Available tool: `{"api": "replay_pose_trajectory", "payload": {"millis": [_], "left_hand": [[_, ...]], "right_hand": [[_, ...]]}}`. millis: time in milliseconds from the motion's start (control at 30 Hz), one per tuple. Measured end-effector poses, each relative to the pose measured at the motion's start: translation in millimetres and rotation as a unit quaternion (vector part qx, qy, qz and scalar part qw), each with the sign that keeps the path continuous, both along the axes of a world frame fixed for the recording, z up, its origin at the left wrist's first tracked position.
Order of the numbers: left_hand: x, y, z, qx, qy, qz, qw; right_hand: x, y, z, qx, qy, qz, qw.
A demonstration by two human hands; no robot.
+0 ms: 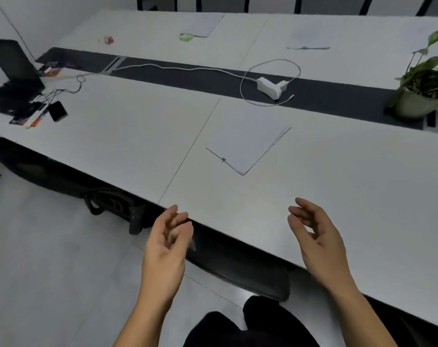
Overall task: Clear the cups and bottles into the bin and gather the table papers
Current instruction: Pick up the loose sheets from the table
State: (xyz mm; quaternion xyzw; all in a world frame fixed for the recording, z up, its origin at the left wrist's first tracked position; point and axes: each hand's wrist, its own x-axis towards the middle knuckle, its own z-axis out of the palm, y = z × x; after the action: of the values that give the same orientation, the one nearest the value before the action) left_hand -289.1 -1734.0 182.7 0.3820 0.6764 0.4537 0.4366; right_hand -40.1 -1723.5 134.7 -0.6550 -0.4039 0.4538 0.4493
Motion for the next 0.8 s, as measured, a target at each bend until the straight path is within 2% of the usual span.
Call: {"api": "replay_pose_trajectory", "payload": {"millis": [133,333,467,567,667,800], "left_hand": [[-7.4,64.1,-12.4,-0.017,0.027,-0.078,0.996],[-25.8,173.5,-68.6,-0.124,0.055,-0.151,0.979],[-18.8,262.0,-155.1,-0.246,0.152,-0.228,0.93],[1.3,315.3,-201.9,-0.301,0.232,-0.226,0.897],[27.9,346.1,-217.0,-0.286,0.311,-0.178,0.889],[45.2,367.3,-229.0,-0.259,0.387,-0.189,0.864]], "right_hand": [[-13.7,41.1,-9.4,-0.019,-0.01,-0.036,0.999],[-38.1,65.7,-24.9,-0.073,-0.021,-0.132,0.988],[-63.0,69.9,-40.6,-0.106,-0.057,-0.218,0.969],[-80.8,63.7,-47.2,-0.133,-0.058,-0.246,0.958],[-92.9,57.2,-53.1,-0.149,-0.045,-0.277,0.948],[-102.0,54.9,-60.1,-0.151,-0.036,-0.323,0.934]]}}
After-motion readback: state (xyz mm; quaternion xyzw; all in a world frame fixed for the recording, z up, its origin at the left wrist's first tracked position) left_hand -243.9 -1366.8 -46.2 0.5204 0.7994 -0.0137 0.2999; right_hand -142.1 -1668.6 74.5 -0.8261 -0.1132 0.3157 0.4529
